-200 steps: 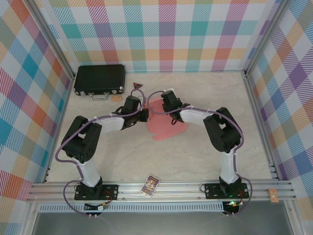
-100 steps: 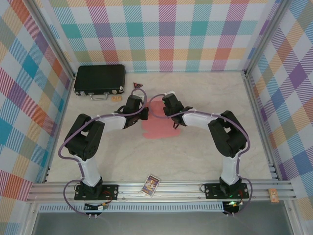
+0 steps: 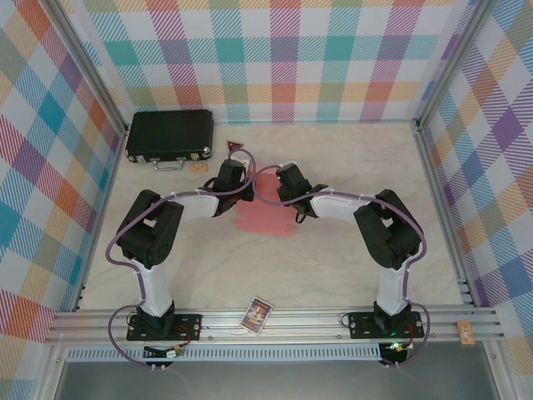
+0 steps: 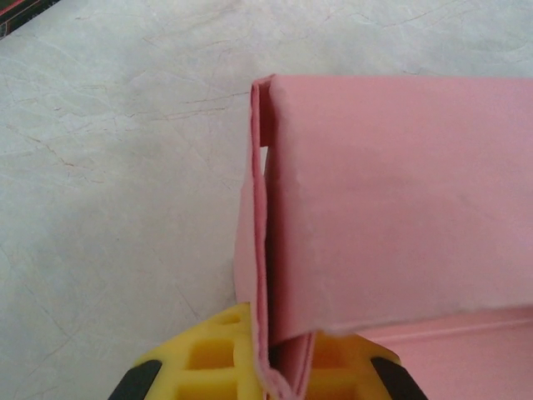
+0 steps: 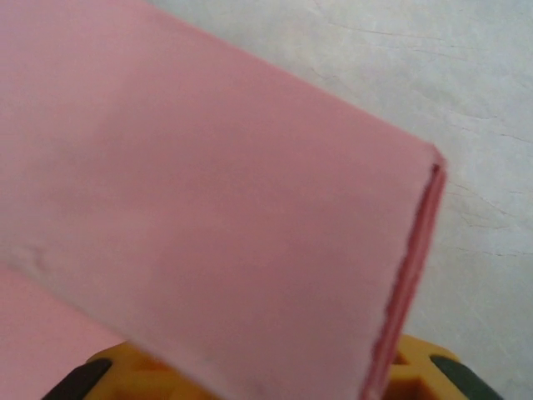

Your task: Fold the paper box

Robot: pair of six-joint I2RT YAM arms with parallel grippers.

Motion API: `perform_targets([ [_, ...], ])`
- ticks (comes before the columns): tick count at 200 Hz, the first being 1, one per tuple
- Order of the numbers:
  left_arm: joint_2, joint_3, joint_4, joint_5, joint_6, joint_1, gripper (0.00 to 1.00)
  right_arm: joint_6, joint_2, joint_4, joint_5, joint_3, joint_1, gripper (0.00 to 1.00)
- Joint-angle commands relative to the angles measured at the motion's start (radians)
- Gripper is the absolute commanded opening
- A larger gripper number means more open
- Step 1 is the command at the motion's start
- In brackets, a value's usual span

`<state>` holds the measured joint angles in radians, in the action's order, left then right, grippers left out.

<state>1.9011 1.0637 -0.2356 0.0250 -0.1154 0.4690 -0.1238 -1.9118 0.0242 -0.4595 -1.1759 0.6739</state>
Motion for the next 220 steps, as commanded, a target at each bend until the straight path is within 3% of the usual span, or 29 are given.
perform_targets([
  [1, 0.025, 0.017, 0.045, -0.007, 0.033, 0.016, 0.01, -0.015, 0.036, 0.021, 0.034, 0.025, 0.013, 0.33],
  [30, 0.027, 0.013, 0.047, -0.002, 0.051, 0.016, 0.01, -0.019, 0.067, 0.030, 0.039, 0.045, 0.013, 0.44],
  [93, 0.046, 0.029, 0.051, 0.002, 0.090, 0.015, 0.00, 0.019, 0.205, -0.003, 0.122, 0.188, 0.013, 0.52],
  [149, 0.052, 0.037, 0.052, -0.043, 0.142, 0.016, 0.00, 0.117, 0.482, -0.015, 0.347, 0.325, -0.006, 0.57],
  [182, 0.068, 0.045, 0.068, -0.070, 0.168, 0.016, 0.00, 0.140, 0.517, 0.075, 0.521, 0.227, -0.116, 0.58],
  [220, 0.085, 0.043, 0.061, -0.094, 0.176, 0.014, 0.02, 0.188, 0.304, 0.234, 0.662, -0.068, -0.242, 0.57],
])
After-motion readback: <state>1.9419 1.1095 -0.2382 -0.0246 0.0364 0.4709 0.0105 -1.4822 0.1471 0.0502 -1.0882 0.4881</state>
